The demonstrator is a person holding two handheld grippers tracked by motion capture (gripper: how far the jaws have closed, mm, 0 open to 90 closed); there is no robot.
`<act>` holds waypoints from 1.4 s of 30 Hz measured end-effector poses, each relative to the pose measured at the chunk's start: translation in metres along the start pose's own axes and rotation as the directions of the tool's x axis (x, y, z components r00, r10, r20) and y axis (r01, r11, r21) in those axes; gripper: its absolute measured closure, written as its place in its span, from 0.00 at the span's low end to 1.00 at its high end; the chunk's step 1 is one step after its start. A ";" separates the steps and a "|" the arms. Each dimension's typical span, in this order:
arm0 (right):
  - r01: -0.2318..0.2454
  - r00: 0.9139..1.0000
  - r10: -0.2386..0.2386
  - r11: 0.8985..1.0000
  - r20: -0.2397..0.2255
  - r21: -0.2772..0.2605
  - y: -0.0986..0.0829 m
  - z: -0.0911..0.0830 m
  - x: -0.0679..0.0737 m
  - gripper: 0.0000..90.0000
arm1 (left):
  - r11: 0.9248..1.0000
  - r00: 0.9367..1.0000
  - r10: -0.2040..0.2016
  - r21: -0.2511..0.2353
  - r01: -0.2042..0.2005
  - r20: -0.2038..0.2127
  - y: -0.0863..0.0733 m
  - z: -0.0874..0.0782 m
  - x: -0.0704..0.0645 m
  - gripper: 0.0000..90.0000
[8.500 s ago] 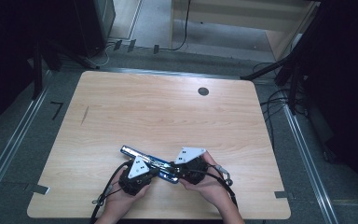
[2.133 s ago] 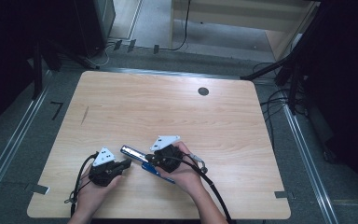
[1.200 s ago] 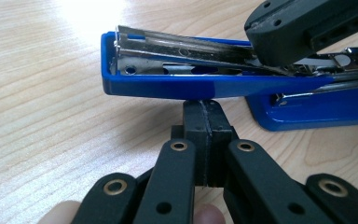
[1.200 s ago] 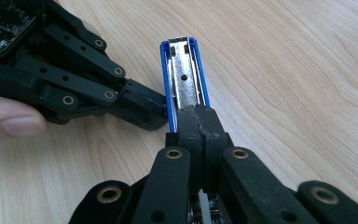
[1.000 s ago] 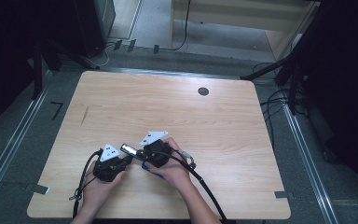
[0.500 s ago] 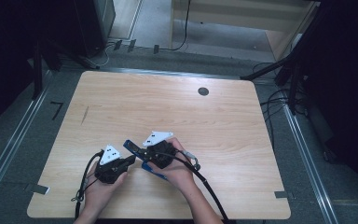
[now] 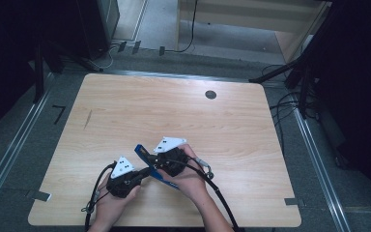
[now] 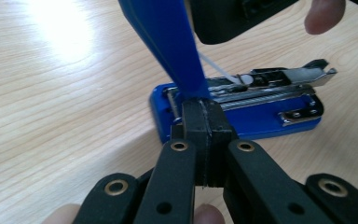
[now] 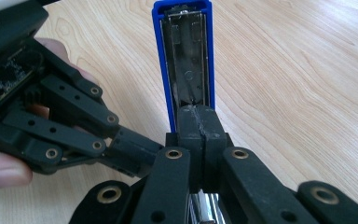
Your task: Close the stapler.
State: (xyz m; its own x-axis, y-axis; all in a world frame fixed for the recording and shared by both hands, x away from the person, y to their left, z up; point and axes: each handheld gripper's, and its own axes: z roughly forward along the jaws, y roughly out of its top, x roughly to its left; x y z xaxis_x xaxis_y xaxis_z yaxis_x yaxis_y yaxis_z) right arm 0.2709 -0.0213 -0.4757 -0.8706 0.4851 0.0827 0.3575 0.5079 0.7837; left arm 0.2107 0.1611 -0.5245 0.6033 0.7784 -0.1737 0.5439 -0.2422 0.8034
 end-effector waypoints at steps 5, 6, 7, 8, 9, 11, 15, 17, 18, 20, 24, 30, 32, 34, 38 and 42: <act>-0.001 1.000 0.001 1.000 0.004 0.001 -0.001 -0.006 -0.001 1.00 | 1.000 1.000 0.003 -0.021 -0.002 0.013 0.001 0.003 -0.009 1.00; -0.003 1.000 0.003 1.000 0.001 -0.006 -0.002 -0.008 -0.001 1.00 | 1.000 1.000 0.005 -0.023 -0.004 0.017 0.001 0.004 -0.011 1.00; -0.002 1.000 0.002 1.000 -0.003 -0.011 -0.002 -0.010 -0.002 1.00 | 1.000 1.000 0.016 -0.022 -0.016 0.013 0.001 0.005 -0.013 1.00; -0.009 1.000 0.008 1.000 -0.004 -0.017 -0.003 -0.011 -0.002 1.00 | 0.999 1.000 0.022 -0.024 -0.022 0.011 0.001 0.006 -0.014 1.00; -0.010 1.000 0.010 1.000 -0.004 -0.020 -0.004 -0.012 -0.002 1.00 | 0.999 0.999 0.031 -0.029 -0.030 0.011 0.001 0.008 -0.017 1.00; -0.012 1.000 0.012 1.000 -0.008 -0.029 -0.006 -0.015 -0.003 1.00 | 0.999 0.999 0.038 -0.033 -0.038 0.010 0.000 0.010 -0.020 1.00; -0.026 1.000 0.025 0.999 -0.010 -0.036 -0.010 -0.020 -0.005 1.00 | 0.999 0.999 0.049 -0.024 -0.049 -0.001 -0.001 0.016 -0.021 1.00; -0.031 0.999 0.031 0.999 -0.010 -0.044 -0.013 -0.022 -0.006 1.00 | 0.999 0.999 0.051 -0.019 -0.051 -0.002 -0.001 0.016 -0.021 1.00; -0.033 0.999 0.032 0.998 -0.013 -0.047 -0.014 -0.023 -0.006 1.00 | 0.998 0.999 0.052 -0.019 -0.052 -0.004 -0.001 0.016 -0.021 1.00; -0.035 0.999 0.034 0.998 -0.011 -0.052 -0.017 -0.024 -0.006 1.00 | 0.998 0.999 0.053 -0.019 -0.053 -0.009 -0.001 0.016 -0.022 1.00; -0.032 0.999 0.032 0.998 -0.011 -0.061 -0.021 -0.027 -0.007 1.00 | 0.999 0.999 0.052 -0.004 -0.052 -0.004 0.000 0.018 -0.021 1.00; -0.027 1.000 0.027 0.997 0.003 -0.067 -0.021 -0.031 -0.007 1.00 | 0.998 0.998 0.060 0.016 -0.060 -0.002 0.001 0.020 -0.022 1.00; -0.030 1.000 0.030 0.997 0.003 -0.073 -0.021 -0.031 -0.007 1.00 | 0.998 0.998 0.059 0.017 -0.059 -0.004 0.001 0.021 -0.022 1.00; -0.029 1.000 0.029 0.997 0.001 -0.077 -0.021 -0.032 -0.007 1.00 | 0.998 0.998 0.061 0.017 -0.061 -0.005 0.001 0.021 -0.022 1.00; -0.026 1.000 0.026 0.996 0.001 -0.081 -0.023 -0.035 -0.007 1.00 | 0.998 0.998 0.066 0.020 -0.066 -0.005 0.001 0.021 -0.023 1.00; -0.038 0.999 0.039 0.995 0.007 -0.090 -0.026 -0.037 -0.009 1.00 | 0.997 0.997 0.073 0.023 -0.073 -0.002 0.001 0.022 -0.024 1.00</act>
State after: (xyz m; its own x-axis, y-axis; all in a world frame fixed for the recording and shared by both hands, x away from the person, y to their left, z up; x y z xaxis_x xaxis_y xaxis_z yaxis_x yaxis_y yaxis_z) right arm 0.2570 -0.0658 -0.4740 -0.8534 0.5097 0.1091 0.3589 0.4228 0.8321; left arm 0.2097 0.1296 -0.5318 0.6398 0.7601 -0.1136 0.5122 -0.3116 0.8004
